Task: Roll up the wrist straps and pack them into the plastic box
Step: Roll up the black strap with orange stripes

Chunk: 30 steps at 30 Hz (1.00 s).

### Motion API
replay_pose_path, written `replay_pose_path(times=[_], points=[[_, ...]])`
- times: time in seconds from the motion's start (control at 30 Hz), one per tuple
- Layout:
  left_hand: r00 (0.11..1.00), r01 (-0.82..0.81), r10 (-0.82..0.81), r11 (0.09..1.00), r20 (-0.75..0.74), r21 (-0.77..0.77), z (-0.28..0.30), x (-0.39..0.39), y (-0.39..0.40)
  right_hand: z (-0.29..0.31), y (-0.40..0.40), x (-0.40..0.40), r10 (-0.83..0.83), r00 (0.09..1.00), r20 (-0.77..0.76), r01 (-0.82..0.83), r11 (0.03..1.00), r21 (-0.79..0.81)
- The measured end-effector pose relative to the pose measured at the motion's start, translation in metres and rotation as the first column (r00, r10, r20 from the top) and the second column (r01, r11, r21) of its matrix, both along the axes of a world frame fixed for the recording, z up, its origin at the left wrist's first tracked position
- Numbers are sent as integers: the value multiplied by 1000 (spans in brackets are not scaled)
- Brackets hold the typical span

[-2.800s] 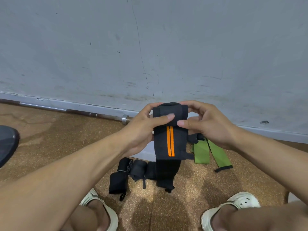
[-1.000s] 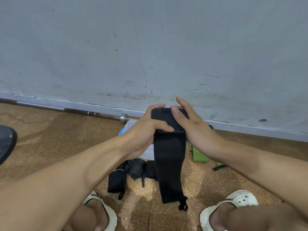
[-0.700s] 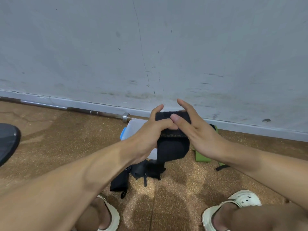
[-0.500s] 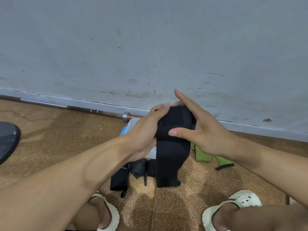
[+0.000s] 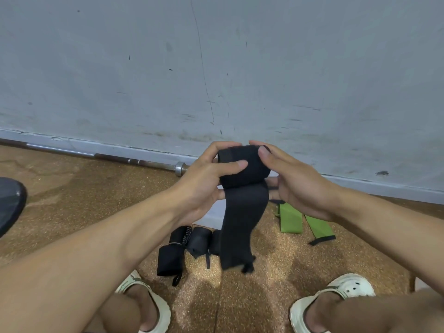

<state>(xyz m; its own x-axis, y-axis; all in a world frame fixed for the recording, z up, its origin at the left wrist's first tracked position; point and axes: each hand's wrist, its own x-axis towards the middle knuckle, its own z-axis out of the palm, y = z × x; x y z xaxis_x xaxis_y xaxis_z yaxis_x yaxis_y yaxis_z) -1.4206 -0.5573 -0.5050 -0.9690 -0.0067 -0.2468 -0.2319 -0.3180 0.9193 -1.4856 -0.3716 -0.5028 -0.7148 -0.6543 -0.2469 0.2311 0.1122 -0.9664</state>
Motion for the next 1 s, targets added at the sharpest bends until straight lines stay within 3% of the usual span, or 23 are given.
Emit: replay_pose_path(times=[0.13,0.3,0.53,0.63,0.73,1.0], points=[[997,66,-70,995,-43,-80,-4,2,1,-3,3,-2,-10,998,55,11,1000,-5],[999,34,-34,999,14,-4,-2,-1,1,-2,5,-6,-123,992,28,125,990,-69],[993,109,-104,986,49,-123,-5,-1,-5,0,14,-7,62,997,-47,-58,994,89],[990,138,-133,968,39,-211,-7,0,-3,0,14,-6,152,981,-116,-125,969,211],[989,147,-142,965,41,-218,-9,1,-1,-2,12,-2,161,965,-208,-90,945,315],[992,125,-123,963,27,-239,-9,3,7,-6,10,-2,112,896,-429,50,936,349]])
